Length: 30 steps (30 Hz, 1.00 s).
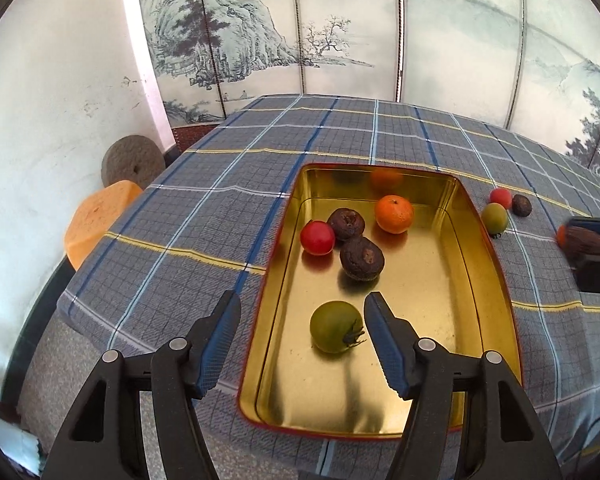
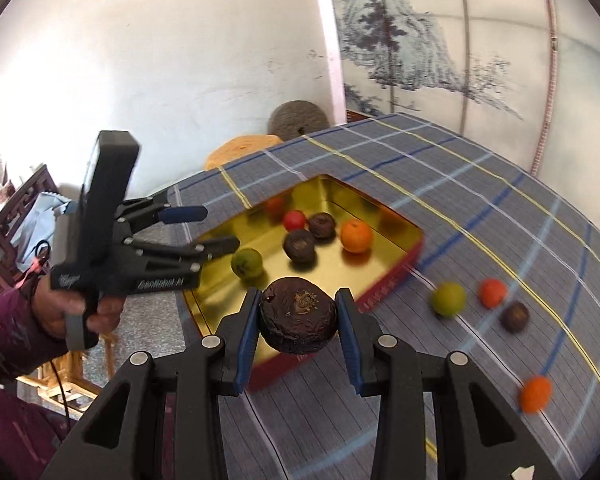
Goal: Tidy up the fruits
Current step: 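Lower the green tomato into the gold tray and open the left gripper, then lower the dark brown fruit into the tray and open the right gripper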
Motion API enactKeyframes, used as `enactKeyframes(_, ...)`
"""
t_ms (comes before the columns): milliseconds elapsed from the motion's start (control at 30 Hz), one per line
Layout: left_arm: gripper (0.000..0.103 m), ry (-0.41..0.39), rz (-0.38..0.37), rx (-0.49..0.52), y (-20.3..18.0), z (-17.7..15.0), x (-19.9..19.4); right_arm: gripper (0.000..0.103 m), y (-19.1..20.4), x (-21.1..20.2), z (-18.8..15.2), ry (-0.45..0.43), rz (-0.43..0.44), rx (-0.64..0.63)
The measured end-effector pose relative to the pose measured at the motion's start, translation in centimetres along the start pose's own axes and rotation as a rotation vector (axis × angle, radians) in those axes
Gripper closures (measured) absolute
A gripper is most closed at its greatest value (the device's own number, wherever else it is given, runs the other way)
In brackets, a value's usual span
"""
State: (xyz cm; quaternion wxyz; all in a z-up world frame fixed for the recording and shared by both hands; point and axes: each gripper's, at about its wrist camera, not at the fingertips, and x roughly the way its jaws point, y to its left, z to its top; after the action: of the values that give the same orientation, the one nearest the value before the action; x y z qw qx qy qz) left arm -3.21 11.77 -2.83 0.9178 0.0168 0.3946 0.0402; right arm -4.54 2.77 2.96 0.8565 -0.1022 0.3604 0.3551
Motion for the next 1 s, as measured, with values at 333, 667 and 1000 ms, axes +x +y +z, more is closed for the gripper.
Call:
enactKeyframes(333, 0.034, -0.025, 0.047, 0.004, 1.3, -0.8, -1.4, 0.069, 0.5, 6.1, 1.6, 0.067, 0.042, 0.0)
enactKeyframes(667, 0.033, -0.025, 0.064, -0.004, 2.1, -1.4, -1.5, 0.068, 0.9, 9.5, 1.7, 0.119, 0.049, 0.019)
enactKeyframes(1000, 0.033, -0.013, 0.076, 0.003, 2.4, -2.1, -1.5, 0.049, 0.3, 9.8, 3.1, 0.028, 0.057, 0.107)
